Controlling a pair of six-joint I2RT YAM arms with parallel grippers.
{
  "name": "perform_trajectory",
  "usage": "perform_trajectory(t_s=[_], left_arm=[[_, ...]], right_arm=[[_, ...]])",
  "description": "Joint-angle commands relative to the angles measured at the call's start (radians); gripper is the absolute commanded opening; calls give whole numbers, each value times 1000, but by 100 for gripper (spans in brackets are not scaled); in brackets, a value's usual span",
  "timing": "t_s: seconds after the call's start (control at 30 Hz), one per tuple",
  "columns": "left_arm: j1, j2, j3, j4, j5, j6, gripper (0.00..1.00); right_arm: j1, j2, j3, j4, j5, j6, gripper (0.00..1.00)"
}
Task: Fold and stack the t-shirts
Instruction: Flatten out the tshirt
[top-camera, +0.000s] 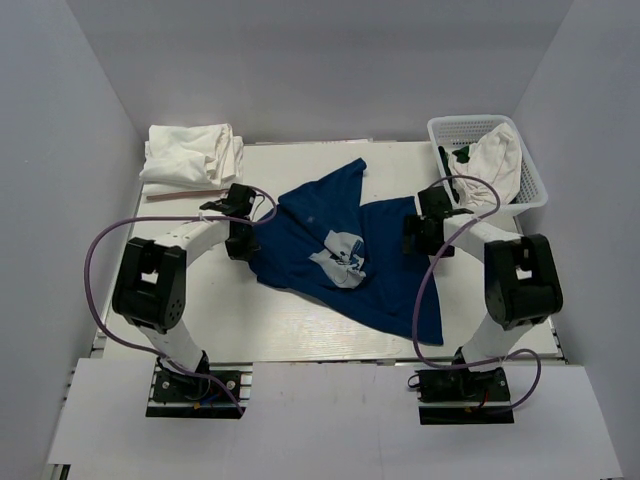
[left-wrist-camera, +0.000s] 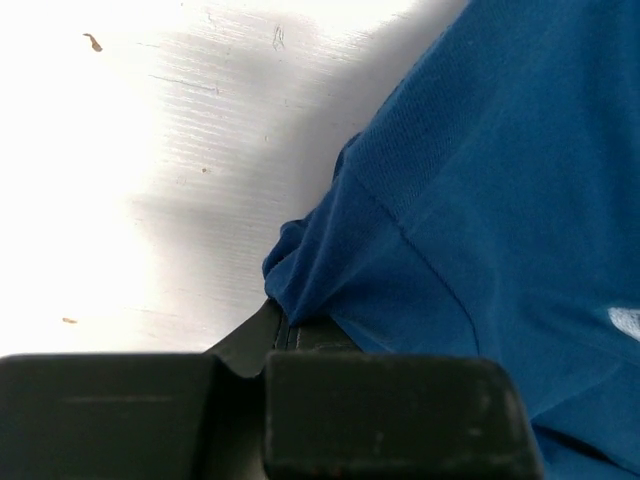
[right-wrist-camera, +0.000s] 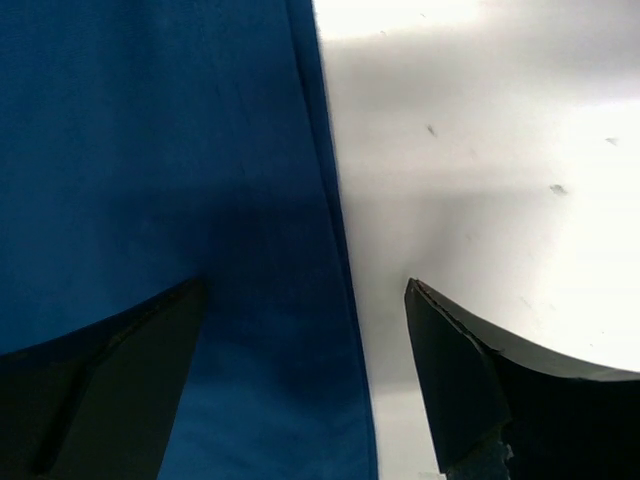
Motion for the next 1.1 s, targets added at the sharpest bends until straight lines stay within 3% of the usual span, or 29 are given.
perform_trajectory(t_s=[0.0, 0.07, 0.13, 0.23, 0.47, 0.73, 0.87, 1.07], left_arm=[[0, -81, 27, -9, -7, 11, 0], [0, -90, 38, -9, 3, 22, 0], [0, -101, 51, -9, 3, 22, 0], [0, -139, 75, -9, -6, 22, 0], [0, -314, 216, 2, -84, 41, 0], [0, -627, 348, 91, -181, 115, 0], [0, -734, 415, 65, -305, 124, 0], [-9, -848, 481, 3, -336, 114, 0]], right_arm=[[26, 79, 77, 10, 76, -15, 86], [46, 113, 94, 16, 71, -9, 83], [52, 143, 122, 4, 69, 15, 57], [60, 112, 127, 10, 103, 47, 0], [49, -167, 166, 24, 239, 70, 0], [43, -430, 352, -41, 416, 31, 0], [43, -557, 398, 0, 465, -24, 0], [42, -700, 476, 40, 462, -114, 0]])
